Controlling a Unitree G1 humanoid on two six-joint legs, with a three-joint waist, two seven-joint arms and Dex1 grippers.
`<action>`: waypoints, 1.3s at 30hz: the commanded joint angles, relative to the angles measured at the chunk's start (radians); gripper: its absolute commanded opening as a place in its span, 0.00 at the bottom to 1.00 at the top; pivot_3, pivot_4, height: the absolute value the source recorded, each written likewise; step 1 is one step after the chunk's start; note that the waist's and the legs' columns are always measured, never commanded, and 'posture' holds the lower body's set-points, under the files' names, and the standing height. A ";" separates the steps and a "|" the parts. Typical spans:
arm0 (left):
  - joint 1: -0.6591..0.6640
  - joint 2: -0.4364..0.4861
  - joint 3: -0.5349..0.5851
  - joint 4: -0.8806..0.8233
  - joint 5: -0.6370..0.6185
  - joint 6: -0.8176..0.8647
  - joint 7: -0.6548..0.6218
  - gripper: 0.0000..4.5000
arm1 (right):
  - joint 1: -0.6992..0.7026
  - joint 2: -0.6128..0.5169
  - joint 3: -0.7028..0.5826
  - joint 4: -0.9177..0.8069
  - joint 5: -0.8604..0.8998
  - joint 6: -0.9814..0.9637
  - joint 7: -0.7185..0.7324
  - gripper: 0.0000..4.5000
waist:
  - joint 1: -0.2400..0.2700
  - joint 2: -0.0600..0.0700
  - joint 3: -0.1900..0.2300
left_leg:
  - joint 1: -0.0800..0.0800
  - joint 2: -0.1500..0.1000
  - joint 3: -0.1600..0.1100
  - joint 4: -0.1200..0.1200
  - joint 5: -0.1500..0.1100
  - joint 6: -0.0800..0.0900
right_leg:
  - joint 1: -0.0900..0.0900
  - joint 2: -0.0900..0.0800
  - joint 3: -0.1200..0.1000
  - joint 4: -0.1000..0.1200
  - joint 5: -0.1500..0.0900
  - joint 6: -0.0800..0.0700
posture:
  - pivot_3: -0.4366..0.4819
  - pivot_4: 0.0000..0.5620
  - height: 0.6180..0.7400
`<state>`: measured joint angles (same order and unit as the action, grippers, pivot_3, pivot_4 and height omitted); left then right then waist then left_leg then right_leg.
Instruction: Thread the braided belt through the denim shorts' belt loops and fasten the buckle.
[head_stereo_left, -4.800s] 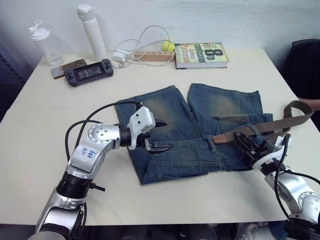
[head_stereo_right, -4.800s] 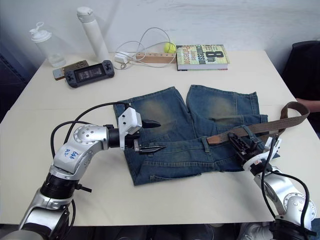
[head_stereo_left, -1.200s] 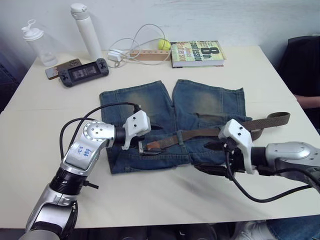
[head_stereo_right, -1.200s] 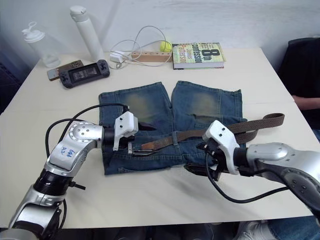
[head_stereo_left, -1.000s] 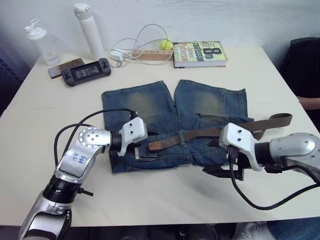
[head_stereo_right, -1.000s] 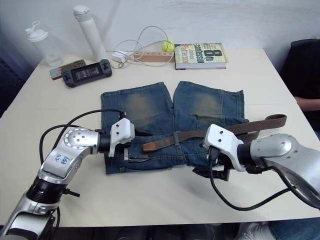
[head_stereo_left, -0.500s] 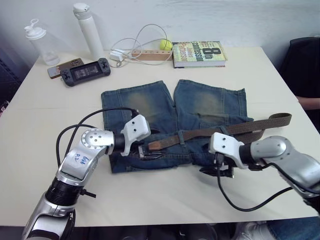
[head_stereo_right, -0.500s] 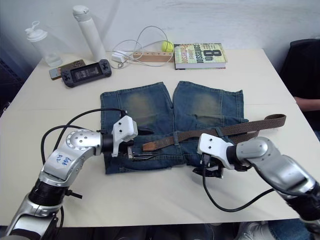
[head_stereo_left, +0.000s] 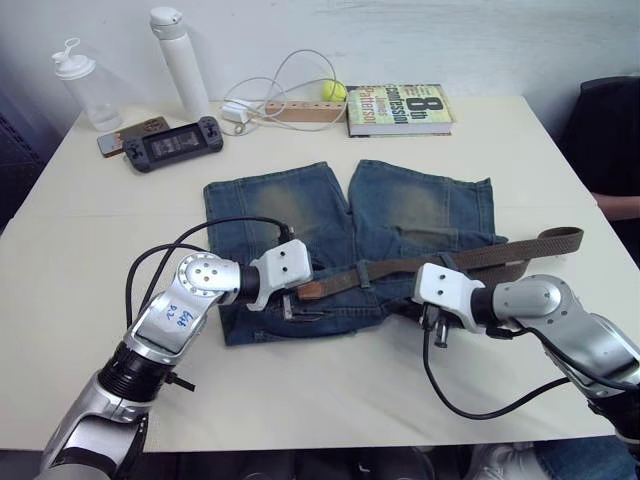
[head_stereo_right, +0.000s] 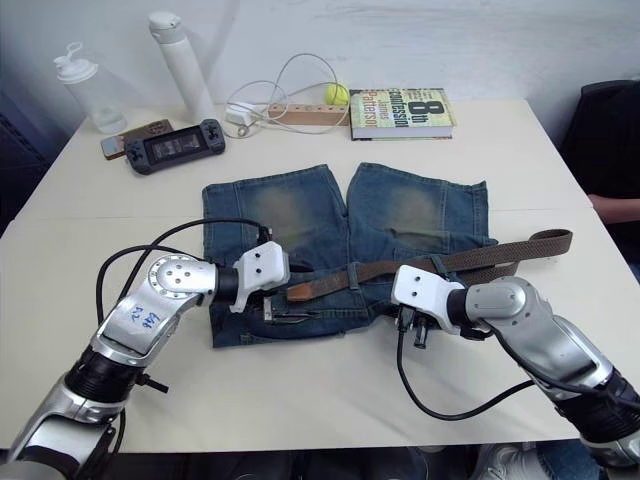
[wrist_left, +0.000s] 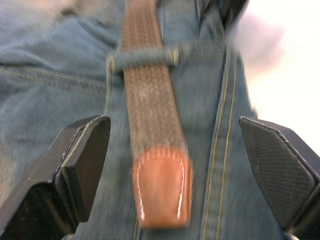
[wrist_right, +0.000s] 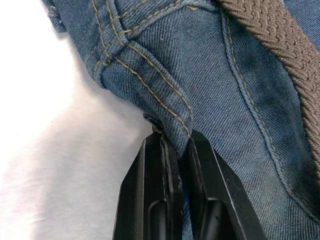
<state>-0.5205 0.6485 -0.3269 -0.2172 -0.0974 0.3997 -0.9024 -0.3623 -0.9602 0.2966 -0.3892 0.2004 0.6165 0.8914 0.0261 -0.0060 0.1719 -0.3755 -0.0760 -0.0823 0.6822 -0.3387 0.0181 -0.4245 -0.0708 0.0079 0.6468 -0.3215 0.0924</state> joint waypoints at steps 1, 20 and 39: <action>0.017 0.031 0.026 0.033 0.070 -0.168 0.014 1.00 | 0.031 0.002 -0.019 0.019 -0.026 0.036 -0.010 0.01 | 0.001 0.000 0.000 | 0.000 0.000 0.000 0.000 0.000 0.000 | 0.000 0.000 0.000 0.000 0.000 0.000 | 0.48 0.27 0.95; 0.054 -0.003 0.028 0.203 0.298 -0.606 0.151 0.33 | 0.027 0.013 -0.032 0.034 -0.043 0.045 -0.001 0.00 | 0.001 -0.001 0.000 | 0.000 -0.001 0.000 0.000 0.000 0.000 | 0.001 -0.001 0.000 0.000 0.000 0.000 | 0.48 0.27 0.95; 0.055 0.101 0.101 0.310 0.342 -0.721 0.170 0.01 | 0.074 -0.153 -0.148 0.276 -0.112 -0.206 0.053 0.00 | 0.019 -0.001 -0.001 | 0.000 -0.003 0.000 0.000 -0.001 0.002 | 0.001 -0.003 -0.001 -0.001 0.000 0.001 | 0.48 0.27 0.95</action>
<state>-0.4886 0.7381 -0.2506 0.0961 0.2543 -0.3247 -0.7272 -0.3038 -1.0717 0.1820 -0.2070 0.1465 0.4394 0.9320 0.0451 -0.0069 0.1713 -0.3751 -0.0792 -0.0822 0.6826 -0.3399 0.0206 -0.4232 -0.0738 0.0069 0.6461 -0.3210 0.0932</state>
